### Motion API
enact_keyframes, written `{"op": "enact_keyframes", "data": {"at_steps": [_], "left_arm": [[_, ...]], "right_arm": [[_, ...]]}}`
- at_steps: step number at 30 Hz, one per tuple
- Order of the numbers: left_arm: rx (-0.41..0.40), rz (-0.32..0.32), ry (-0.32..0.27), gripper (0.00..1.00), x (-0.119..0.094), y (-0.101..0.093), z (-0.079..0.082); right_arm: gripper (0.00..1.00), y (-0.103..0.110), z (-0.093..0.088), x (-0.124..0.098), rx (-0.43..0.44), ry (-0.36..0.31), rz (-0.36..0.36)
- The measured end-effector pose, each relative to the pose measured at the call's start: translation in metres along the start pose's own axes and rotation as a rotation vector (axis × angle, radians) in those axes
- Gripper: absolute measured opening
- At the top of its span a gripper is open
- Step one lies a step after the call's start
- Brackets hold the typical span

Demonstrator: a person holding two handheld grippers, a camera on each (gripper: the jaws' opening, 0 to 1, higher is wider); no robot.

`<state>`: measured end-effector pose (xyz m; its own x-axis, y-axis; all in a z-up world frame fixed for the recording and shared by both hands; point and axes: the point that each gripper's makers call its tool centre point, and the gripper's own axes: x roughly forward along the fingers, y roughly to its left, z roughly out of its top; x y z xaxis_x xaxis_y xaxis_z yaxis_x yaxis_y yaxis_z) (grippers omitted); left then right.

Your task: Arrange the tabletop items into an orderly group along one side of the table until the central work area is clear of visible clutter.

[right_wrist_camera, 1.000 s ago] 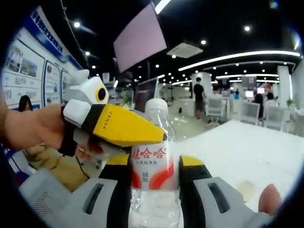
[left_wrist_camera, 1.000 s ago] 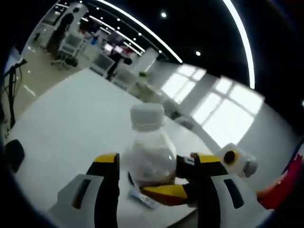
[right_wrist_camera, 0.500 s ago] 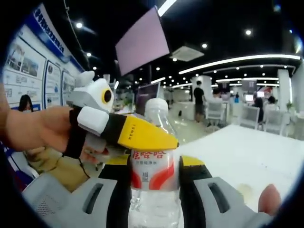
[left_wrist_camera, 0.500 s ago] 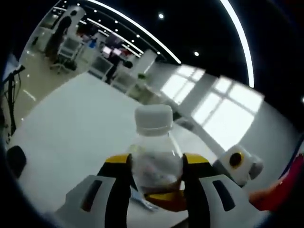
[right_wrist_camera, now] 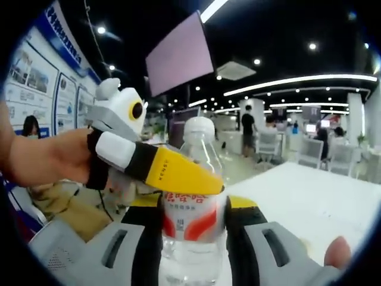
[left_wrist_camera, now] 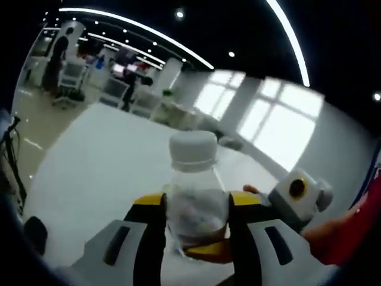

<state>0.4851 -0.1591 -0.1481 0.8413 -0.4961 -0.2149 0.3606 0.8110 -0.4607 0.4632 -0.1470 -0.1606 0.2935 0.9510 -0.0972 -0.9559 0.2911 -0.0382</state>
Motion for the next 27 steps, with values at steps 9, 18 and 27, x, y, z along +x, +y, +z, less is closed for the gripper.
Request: {"op": "enact_keyframes", "data": {"at_steps": [9, 18, 27], "left_arm": [[0.102, -0.11, 0.046, 0.37, -0.004, -0.012, 0.006], [0.217, -0.326, 0.047, 0.37, -0.019, -0.038, 0.017], [0.303, -0.515, 0.069, 0.37, -0.026, -0.073, 0.023]], "right_arm": [[0.39, 0.001, 0.013, -0.02, 0.042, 0.002, 0.096], [0.5, 0.007, 0.022, -0.05, 0.254, 0.046, 0.365], [0.58, 0.028, 0.03, -0.045, 0.215, 0.12, 0.544]]}}
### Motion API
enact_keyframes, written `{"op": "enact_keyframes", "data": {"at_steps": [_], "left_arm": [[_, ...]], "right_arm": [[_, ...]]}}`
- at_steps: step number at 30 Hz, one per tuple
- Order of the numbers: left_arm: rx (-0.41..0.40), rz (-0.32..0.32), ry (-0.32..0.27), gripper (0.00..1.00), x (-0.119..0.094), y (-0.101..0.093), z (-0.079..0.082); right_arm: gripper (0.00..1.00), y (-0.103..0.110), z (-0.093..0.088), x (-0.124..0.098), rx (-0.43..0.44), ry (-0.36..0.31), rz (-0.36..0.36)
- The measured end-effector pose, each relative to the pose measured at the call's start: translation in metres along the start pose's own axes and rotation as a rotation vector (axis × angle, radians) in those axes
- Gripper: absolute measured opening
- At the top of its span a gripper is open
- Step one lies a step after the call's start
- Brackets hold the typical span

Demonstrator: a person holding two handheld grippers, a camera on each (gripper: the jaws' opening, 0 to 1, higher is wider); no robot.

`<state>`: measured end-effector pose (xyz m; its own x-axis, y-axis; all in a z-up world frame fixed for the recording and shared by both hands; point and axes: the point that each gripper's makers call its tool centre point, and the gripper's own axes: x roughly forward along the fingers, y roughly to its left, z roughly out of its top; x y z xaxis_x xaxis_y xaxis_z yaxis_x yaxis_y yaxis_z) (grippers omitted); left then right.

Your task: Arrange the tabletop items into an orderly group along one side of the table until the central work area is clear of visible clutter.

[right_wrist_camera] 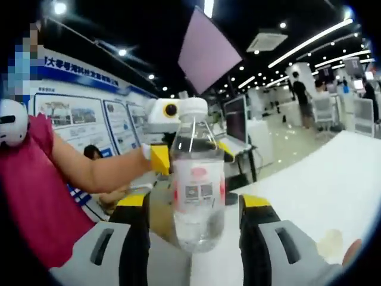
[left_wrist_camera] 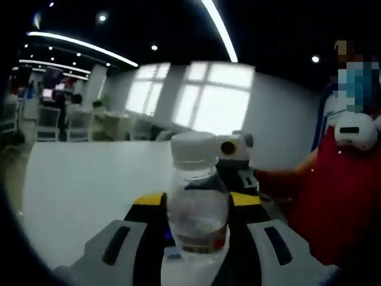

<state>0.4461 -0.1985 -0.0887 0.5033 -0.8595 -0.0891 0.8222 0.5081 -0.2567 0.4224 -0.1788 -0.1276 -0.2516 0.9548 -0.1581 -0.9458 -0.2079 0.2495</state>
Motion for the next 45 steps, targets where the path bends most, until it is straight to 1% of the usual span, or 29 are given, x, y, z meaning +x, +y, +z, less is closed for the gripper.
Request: {"op": "enact_keyframes", "data": {"at_steps": [2, 3, 5, 6, 7, 8, 11, 13, 14, 17, 20, 23, 27, 30, 31, 33, 38, 45], "left_arm": [[0.013, -0.024, 0.011, 0.37, 0.002, -0.003, 0.001], [0.015, -0.026, 0.012, 0.37, 0.002, -0.003, 0.001], [0.032, -0.044, 0.019, 0.37, 0.004, -0.003, 0.001], [0.033, -0.05, 0.021, 0.37, 0.004, -0.003, 0.0], [0.039, -0.058, 0.019, 0.37, 0.004, -0.002, 0.001], [0.051, -0.055, 0.021, 0.37, 0.004, -0.001, 0.001], [0.078, -0.062, 0.02, 0.38, 0.004, 0.002, 0.001], [0.126, -0.067, 0.033, 0.38, 0.004, 0.005, 0.0], [0.17, -0.065, 0.045, 0.38, 0.005, 0.008, -0.002], [0.236, -0.065, 0.09, 0.38, 0.008, 0.014, -0.01], [0.263, -0.062, 0.119, 0.38, 0.01, 0.023, -0.016], [0.309, -0.052, 0.169, 0.38, 0.014, 0.035, -0.027], [0.321, -0.048, 0.209, 0.38, 0.02, 0.05, -0.036], [0.332, -0.041, 0.254, 0.38, 0.026, 0.067, -0.044], [0.334, -0.04, 0.26, 0.38, 0.026, 0.069, -0.045], [0.342, -0.039, 0.282, 0.38, 0.031, 0.079, -0.052], [0.333, -0.045, 0.327, 0.38, 0.041, 0.1, -0.065], [0.326, -0.05, 0.403, 0.38, 0.053, 0.129, -0.087]], "right_arm": [[0.56, 0.0, 0.002, 0.003, 0.002, 0.004, 0.013], [0.54, 0.001, 0.003, 0.003, 0.004, 0.007, 0.022], [0.48, 0.003, 0.004, 0.004, -0.01, 0.013, 0.033], [0.41, 0.0, 0.003, 0.004, -0.053, 0.027, 0.025], [0.38, -0.002, 0.002, 0.004, -0.096, 0.041, 0.023], [0.38, 0.0, 0.003, 0.005, -0.067, 0.034, 0.028], [0.37, -0.006, 0.003, 0.006, -0.143, 0.045, 0.016], [0.37, -0.01, 0.001, 0.006, -0.175, 0.053, 0.012], [0.37, -0.014, 0.0, 0.007, -0.234, 0.062, -0.003], [0.37, -0.024, -0.007, 0.009, -0.306, 0.092, -0.024], [0.37, -0.035, -0.013, 0.011, -0.339, 0.113, -0.046], [0.37, -0.05, -0.022, 0.013, -0.388, 0.155, -0.079], [0.37, -0.067, -0.031, 0.016, -0.397, 0.174, -0.101], [0.37, -0.085, -0.038, 0.017, -0.398, 0.186, -0.126], [0.37, -0.09, -0.041, 0.017, -0.397, 0.194, -0.135], [0.37, -0.102, -0.047, 0.017, -0.394, 0.21, -0.148], [0.37, -0.123, -0.059, 0.017, -0.374, 0.242, -0.163], [0.37, -0.156, -0.081, 0.017, -0.352, 0.294, -0.201]]}}
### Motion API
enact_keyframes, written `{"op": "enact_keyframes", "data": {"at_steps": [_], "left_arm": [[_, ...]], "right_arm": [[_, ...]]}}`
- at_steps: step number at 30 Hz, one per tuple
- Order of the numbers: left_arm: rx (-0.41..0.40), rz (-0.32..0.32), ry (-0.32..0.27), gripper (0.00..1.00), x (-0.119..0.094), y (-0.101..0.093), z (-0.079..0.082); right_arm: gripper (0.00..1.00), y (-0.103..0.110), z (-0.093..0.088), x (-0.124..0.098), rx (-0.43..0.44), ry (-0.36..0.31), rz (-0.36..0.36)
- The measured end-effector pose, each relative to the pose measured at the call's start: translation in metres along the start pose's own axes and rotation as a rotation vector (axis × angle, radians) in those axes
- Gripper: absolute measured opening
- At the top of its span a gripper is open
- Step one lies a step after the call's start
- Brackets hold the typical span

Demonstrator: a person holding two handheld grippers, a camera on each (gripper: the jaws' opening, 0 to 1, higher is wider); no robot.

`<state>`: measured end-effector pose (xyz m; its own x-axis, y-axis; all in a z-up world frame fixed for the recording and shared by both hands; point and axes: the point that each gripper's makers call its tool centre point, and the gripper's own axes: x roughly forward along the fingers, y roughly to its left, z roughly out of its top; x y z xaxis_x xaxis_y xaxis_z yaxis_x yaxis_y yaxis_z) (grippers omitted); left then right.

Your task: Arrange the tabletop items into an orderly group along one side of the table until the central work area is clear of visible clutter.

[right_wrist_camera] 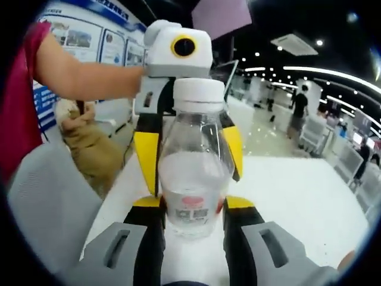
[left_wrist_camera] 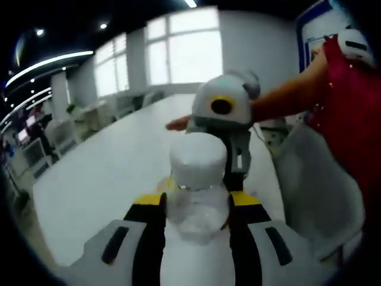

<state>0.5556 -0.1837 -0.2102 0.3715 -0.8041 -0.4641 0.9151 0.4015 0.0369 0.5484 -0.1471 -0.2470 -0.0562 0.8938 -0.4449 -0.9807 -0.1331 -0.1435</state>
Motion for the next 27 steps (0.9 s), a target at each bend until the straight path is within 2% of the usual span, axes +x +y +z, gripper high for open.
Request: {"op": "enact_keyframes", "data": {"at_steps": [7, 16, 27], "left_arm": [[-0.012, -0.01, 0.07, 0.38, 0.019, 0.026, -0.024], [-0.011, -0.016, 0.127, 0.38, 0.034, 0.048, -0.046], [-0.015, -0.011, 0.15, 0.38, 0.048, 0.061, -0.058]], "right_arm": [[0.37, -0.024, -0.029, 0.014, 0.036, 0.059, -0.026], [0.37, -0.041, -0.054, 0.025, 0.059, 0.108, -0.05], [0.37, -0.054, -0.075, 0.027, 0.095, 0.149, -0.073]]}}
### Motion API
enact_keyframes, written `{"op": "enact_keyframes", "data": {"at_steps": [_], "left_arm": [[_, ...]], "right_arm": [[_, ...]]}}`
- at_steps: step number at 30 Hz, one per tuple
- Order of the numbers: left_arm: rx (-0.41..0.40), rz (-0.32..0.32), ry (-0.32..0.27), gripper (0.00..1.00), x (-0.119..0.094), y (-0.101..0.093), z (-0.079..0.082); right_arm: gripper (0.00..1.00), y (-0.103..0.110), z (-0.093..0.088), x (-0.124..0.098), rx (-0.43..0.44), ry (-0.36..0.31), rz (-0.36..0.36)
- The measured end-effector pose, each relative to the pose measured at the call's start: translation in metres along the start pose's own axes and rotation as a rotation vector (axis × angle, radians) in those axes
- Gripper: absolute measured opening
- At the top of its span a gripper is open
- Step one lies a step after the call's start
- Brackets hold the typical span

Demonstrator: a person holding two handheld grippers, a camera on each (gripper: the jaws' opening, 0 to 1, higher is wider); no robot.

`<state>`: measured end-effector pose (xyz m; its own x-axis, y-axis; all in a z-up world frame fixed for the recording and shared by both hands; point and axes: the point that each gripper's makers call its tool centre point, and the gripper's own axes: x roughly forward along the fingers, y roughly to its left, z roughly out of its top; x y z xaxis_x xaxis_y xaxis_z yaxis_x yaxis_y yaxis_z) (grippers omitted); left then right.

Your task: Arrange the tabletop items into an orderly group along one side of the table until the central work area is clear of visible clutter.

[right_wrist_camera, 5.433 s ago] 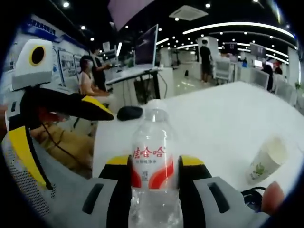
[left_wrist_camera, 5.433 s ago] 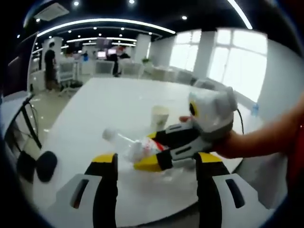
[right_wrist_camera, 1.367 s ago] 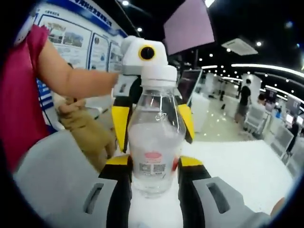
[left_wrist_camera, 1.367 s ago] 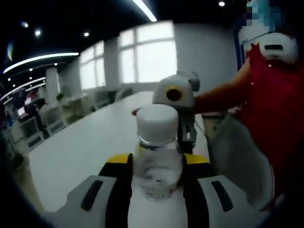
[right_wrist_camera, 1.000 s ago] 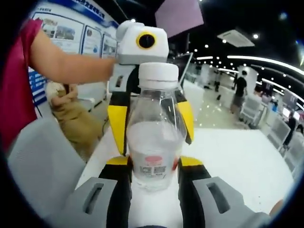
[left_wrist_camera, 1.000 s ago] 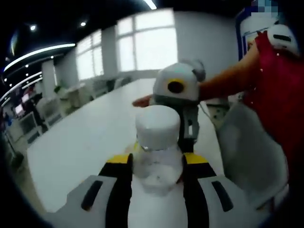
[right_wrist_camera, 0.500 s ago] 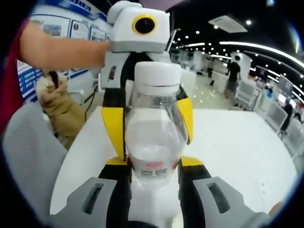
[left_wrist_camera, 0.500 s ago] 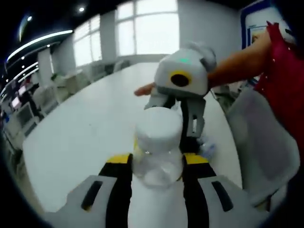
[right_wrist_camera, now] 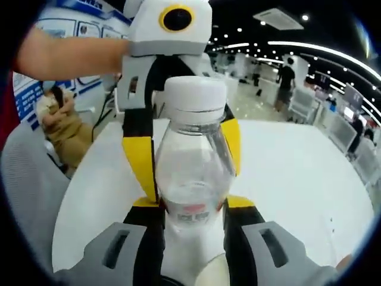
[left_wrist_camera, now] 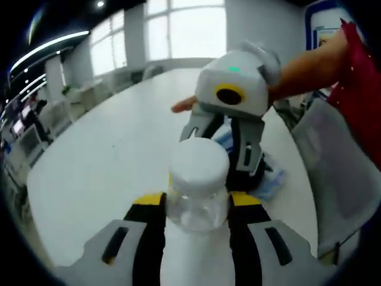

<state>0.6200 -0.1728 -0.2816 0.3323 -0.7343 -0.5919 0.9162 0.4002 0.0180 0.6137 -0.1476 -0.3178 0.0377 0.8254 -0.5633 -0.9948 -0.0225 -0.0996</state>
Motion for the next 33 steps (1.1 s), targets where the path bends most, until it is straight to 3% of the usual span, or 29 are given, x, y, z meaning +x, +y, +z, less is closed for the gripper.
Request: {"op": "enact_keyframes", "data": {"at_steps": [10, 25, 28, 33], "left_arm": [[0.01, 0.004, 0.036, 0.38, 0.009, 0.003, -0.008], [-0.014, 0.032, 0.027, 0.39, 0.012, 0.009, -0.006], [-0.041, 0.048, 0.009, 0.48, 0.01, 0.012, -0.002], [-0.071, 0.063, 0.011, 0.58, 0.006, 0.014, -0.004]], "right_arm": [[0.37, -0.003, -0.012, 0.007, 0.015, 0.03, 0.0], [0.39, -0.01, -0.016, 0.01, 0.026, 0.056, -0.025], [0.39, -0.01, -0.022, 0.011, 0.026, 0.089, -0.028], [0.43, -0.011, -0.021, 0.007, 0.028, 0.086, -0.035]]}}
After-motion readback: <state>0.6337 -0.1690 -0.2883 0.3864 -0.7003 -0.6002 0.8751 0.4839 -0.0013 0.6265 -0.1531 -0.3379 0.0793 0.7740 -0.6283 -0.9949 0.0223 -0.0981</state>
